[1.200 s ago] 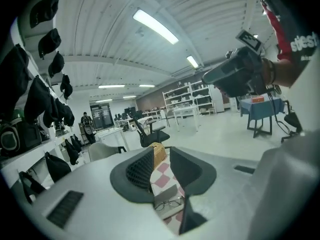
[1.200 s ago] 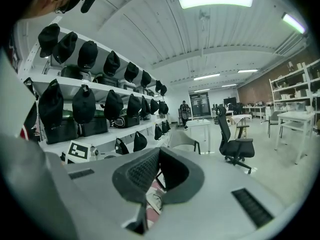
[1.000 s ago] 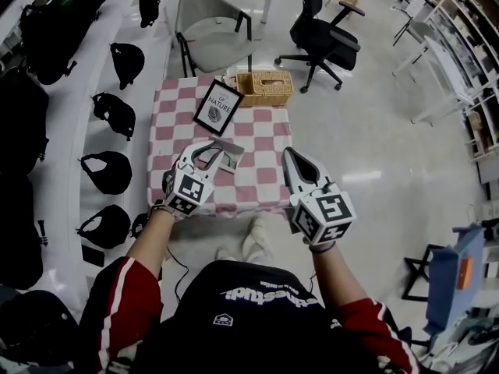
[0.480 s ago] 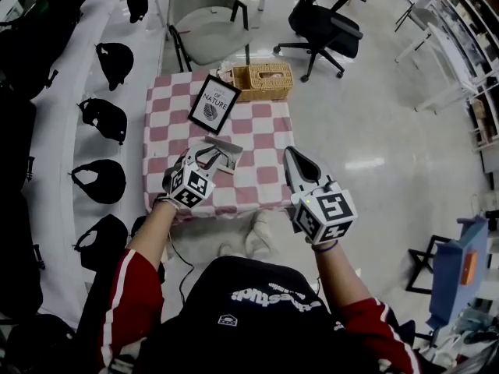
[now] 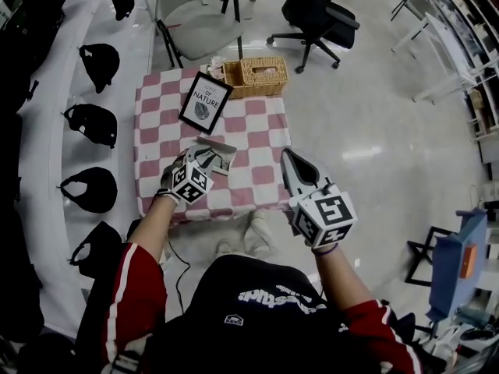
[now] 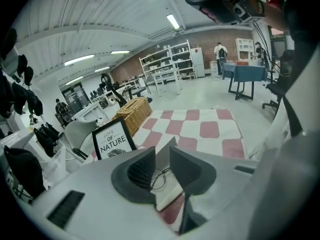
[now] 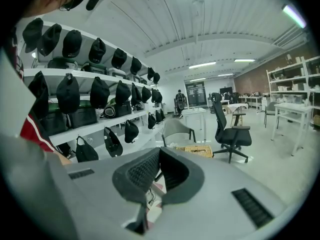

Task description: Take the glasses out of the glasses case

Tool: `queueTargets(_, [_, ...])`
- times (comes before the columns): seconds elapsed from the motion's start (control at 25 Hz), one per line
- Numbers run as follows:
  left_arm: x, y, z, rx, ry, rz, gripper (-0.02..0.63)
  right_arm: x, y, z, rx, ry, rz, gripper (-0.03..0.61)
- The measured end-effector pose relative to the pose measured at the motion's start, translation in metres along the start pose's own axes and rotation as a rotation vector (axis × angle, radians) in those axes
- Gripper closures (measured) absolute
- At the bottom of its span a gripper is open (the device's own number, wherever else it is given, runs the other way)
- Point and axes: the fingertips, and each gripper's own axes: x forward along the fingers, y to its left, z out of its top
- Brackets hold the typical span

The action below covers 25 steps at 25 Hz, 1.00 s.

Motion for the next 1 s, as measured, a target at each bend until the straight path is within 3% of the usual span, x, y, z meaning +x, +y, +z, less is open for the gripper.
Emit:
queueTargets(0.68, [0.062, -0.004, -0.06, 0.093, 0.19, -0.097, 0.523, 0.012, -0.017, -0.025, 0.029, 0.05, -0.008, 0.581])
queueTargets(1.0, [0.081, -0.009, -0.073, 0.235, 0.27, -0.146, 0.523, 0.011, -0.026, -0.032, 0.056, 0.06, -0.015, 0.581])
